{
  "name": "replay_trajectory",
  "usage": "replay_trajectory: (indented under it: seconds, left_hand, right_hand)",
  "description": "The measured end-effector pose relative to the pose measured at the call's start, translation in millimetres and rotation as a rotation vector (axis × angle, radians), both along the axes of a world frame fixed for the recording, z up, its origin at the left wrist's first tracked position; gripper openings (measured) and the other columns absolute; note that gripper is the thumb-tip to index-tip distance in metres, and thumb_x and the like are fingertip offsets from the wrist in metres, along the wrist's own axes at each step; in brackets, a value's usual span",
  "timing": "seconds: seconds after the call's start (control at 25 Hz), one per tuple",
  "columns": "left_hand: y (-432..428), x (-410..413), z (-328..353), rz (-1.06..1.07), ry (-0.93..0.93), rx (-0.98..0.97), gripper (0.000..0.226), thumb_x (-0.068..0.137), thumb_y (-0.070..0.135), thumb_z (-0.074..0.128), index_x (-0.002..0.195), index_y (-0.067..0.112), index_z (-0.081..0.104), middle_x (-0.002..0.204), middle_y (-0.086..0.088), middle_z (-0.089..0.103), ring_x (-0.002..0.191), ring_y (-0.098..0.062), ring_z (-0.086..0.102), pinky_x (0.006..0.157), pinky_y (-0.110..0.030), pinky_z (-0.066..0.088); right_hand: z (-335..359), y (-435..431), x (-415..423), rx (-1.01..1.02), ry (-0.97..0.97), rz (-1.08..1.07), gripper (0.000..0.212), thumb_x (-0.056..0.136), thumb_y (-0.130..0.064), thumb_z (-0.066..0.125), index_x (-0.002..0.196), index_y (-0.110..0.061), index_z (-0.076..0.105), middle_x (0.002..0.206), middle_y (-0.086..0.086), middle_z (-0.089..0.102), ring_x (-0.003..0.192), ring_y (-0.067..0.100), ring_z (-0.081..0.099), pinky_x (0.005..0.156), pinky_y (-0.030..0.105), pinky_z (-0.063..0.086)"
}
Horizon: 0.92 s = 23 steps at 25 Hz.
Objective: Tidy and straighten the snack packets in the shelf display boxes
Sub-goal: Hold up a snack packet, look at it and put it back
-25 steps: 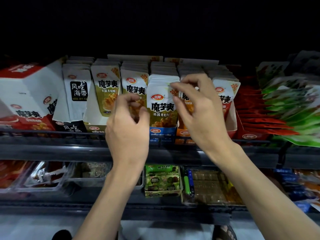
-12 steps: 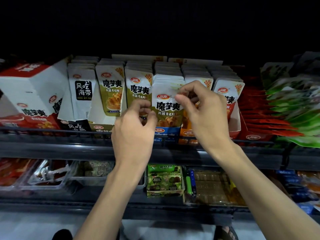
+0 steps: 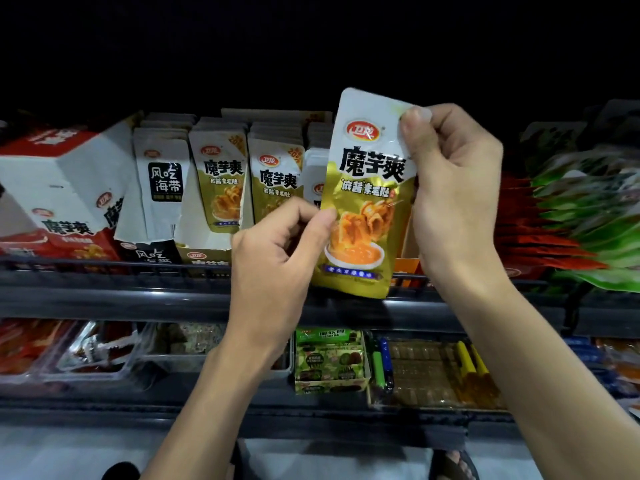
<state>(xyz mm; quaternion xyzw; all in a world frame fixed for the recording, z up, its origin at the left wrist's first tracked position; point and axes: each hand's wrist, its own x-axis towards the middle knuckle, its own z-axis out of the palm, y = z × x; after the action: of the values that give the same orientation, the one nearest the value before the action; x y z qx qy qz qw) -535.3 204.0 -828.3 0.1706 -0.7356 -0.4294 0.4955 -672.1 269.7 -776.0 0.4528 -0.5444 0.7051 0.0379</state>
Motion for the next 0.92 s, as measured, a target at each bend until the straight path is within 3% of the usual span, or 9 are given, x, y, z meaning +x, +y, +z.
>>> replay_trajectory:
  seconds: [0.12, 0.28, 0.36, 0.44, 0.48, 0.64, 0.76, 0.84, 0.92]
  left_hand:
    - [-3, 2, -2, -0.015, 0.012, -0.012, 0.024, 0.098, 0.019, 0.056, 0.077, 0.008, 0.063, 0.069, -0.005, 0.062, 0.065, -0.024, 0.058, 0.054, -0.042, 0.047]
    - [-4, 6, -1, 0.038, 0.021, -0.056, 0.026, 0.1, 0.019, 0.053, 0.077, 0.008, 0.059, 0.068, -0.004, 0.058, 0.061, -0.02, 0.053, 0.054, -0.043, 0.042]
    - [-7, 7, -2, 0.096, 0.021, -0.078, 0.027, 0.1, 0.022, 0.052, 0.077, 0.009, 0.057, 0.068, -0.004, 0.056, 0.059, -0.02, 0.051, 0.051, -0.044, 0.039]
    - [-10, 9, -3, 0.15, 0.021, -0.089, 0.028, 0.101, 0.027, 0.051, 0.08, 0.01, 0.058, 0.067, -0.004, 0.057, 0.058, -0.024, 0.052, 0.047, -0.045, 0.04]
    - [-12, 10, -4, 0.181, 0.019, -0.104, 0.028, 0.101, 0.027, 0.051, 0.081, 0.009, 0.059, 0.066, -0.006, 0.057, 0.057, -0.025, 0.051, 0.046, -0.044, 0.039]
    - [-15, 18, -1, 0.291, 0.01, -0.16, 0.027, 0.101, 0.026, 0.052, 0.085, 0.005, 0.062, 0.065, -0.005, 0.056, 0.054, -0.018, 0.044, 0.045, -0.033, 0.033]
    - [-21, 27, 0, 0.326, -0.01, -0.177, 0.029, 0.1, 0.03, 0.052, 0.086, 0.006, 0.062, 0.064, -0.003, 0.055, 0.052, -0.014, 0.041, 0.043, -0.03, 0.031]
    - [-25, 34, 1, 0.362, -0.033, -0.172, 0.029, 0.099, 0.033, 0.052, 0.086, 0.009, 0.063, 0.063, 0.0, 0.055, 0.052, -0.015, 0.042, 0.043, -0.035, 0.032]
    - [-30, 41, 3, 0.421, -0.058, -0.154, 0.026, 0.099, 0.034, 0.053, 0.086, 0.013, 0.064, 0.062, 0.008, 0.054, 0.052, -0.01, 0.044, 0.045, -0.03, 0.032]
  right_hand:
    - [-2, -3, -1, 0.021, -0.011, -0.017, 0.021, 0.102, -0.018, 0.052, 0.085, -0.008, 0.057, 0.077, 0.02, 0.058, 0.073, 0.039, 0.055, 0.065, 0.047, 0.045]
    - [-1, -5, 3, 0.047, -0.019, -0.027, 0.023, 0.103, -0.021, 0.052, 0.087, -0.004, 0.059, 0.086, 0.032, 0.06, 0.083, 0.05, 0.057, 0.066, 0.055, 0.047]
    - [3, -4, 8, 0.059, -0.051, 0.019, 0.016, 0.103, -0.016, 0.053, 0.091, -0.008, 0.06, 0.084, 0.016, 0.069, 0.082, 0.034, 0.067, 0.066, 0.048, 0.054]
    - [8, -3, 13, 0.074, -0.086, 0.103, 0.006, 0.1, -0.01, 0.056, 0.101, -0.005, 0.06, 0.08, 0.0, 0.071, 0.075, 0.012, 0.071, 0.06, 0.027, 0.054]
    - [9, -4, 15, 0.084, -0.093, 0.131, 0.011, 0.098, -0.007, 0.06, 0.108, -0.004, 0.058, 0.08, -0.001, 0.071, 0.075, 0.007, 0.071, 0.061, 0.022, 0.054]
    - [13, -10, 24, 0.148, -0.001, 0.196, 0.056, 0.09, -0.003, 0.069, 0.138, -0.011, 0.041, 0.097, 0.011, 0.072, 0.092, 0.018, 0.072, 0.074, 0.031, 0.06]
    - [17, -17, 32, 0.215, 0.065, 0.218, 0.051, 0.091, -0.004, 0.069, 0.134, -0.014, 0.045, 0.108, 0.007, 0.07, 0.09, 0.014, 0.069, 0.057, 0.013, 0.05]
    - [16, -23, 39, 0.223, 0.078, 0.206, 0.044, 0.091, -0.006, 0.068, 0.128, -0.015, 0.046, 0.107, 0.005, 0.069, 0.082, 0.018, 0.07, 0.047, 0.018, 0.047]
    - [14, -34, 47, 0.187, 0.094, 0.169, 0.039, 0.092, -0.007, 0.068, 0.123, -0.016, 0.045, 0.105, 0.002, 0.069, 0.081, 0.017, 0.071, 0.047, 0.024, 0.05]
